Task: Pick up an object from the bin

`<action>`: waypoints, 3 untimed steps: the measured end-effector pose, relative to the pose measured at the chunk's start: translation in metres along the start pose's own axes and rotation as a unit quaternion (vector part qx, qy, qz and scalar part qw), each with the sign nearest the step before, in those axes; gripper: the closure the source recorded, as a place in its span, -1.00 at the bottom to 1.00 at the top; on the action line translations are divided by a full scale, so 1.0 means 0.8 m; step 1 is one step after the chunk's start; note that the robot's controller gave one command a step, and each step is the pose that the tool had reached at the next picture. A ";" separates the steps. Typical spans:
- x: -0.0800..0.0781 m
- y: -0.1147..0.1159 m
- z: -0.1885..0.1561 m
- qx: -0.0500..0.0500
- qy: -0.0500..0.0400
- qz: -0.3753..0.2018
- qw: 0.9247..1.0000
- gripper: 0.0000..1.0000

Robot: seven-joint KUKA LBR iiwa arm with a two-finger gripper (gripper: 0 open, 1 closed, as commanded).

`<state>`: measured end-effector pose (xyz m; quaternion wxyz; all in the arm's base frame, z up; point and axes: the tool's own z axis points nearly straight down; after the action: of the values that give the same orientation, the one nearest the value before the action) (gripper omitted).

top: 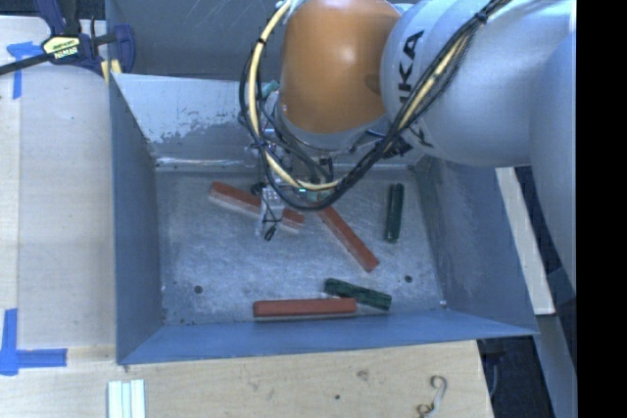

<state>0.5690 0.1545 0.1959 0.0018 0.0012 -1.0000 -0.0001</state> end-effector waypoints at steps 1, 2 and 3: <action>-0.052 -0.043 0.157 0.000 -0.003 0.007 1.000 -1.00; -0.053 -0.044 0.156 0.000 -0.004 0.008 1.000 -1.00; -0.055 -0.045 0.156 -0.001 -0.004 0.009 1.000 -1.00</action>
Offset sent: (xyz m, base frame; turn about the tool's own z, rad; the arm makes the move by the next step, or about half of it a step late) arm 0.0407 -0.0338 -0.1259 0.0133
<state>0.6123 0.1190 0.0710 -0.0025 -0.0079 -1.0000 -0.0006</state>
